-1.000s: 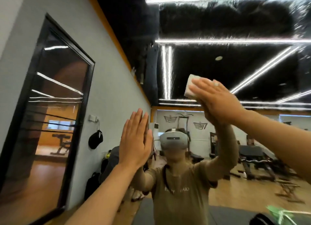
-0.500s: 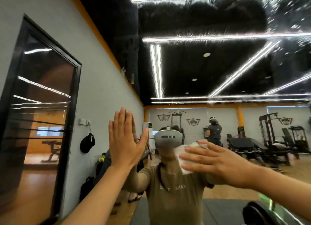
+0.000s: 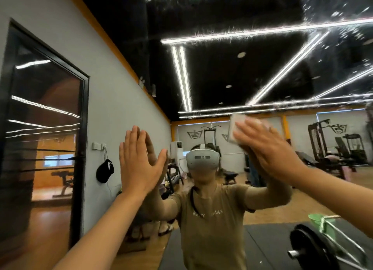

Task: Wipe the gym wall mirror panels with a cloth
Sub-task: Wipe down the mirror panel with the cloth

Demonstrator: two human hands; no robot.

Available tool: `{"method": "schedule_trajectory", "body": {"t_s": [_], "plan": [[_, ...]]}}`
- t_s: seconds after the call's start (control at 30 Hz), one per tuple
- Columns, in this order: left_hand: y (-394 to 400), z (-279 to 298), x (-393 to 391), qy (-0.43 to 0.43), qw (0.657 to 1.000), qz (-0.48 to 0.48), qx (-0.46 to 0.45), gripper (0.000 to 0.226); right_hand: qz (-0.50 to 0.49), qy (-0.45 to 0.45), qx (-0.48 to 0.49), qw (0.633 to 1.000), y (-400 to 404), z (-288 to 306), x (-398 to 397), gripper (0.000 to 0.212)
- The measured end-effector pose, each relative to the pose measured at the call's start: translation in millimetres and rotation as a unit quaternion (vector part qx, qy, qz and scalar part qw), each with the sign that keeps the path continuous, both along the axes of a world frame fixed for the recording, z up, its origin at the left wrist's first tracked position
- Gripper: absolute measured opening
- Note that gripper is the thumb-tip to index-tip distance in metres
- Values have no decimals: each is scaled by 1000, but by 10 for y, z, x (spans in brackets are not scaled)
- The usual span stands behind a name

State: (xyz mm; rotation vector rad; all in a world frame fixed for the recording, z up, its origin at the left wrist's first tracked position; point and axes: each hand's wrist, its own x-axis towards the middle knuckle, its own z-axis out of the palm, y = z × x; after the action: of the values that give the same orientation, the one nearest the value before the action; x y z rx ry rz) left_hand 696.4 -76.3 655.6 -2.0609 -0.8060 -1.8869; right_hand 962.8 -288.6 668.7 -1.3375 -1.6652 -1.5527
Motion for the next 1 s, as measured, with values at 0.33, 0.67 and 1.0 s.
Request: {"method": "schedule_trajectory", "body": {"t_s": [0.33,0.67,1.0], "plan": [[-74,8,0,2,1000,-7,-15,90,-94,-147,-92,980,-489,-99,571,63],[-132,38,-36,12,1000,6,-16,82,32,193,85,977,-407,-304,480,55],[-113,39,-49,26,999,15,-24,83,-36,79,27,996,-709,-609,792,59]]}}
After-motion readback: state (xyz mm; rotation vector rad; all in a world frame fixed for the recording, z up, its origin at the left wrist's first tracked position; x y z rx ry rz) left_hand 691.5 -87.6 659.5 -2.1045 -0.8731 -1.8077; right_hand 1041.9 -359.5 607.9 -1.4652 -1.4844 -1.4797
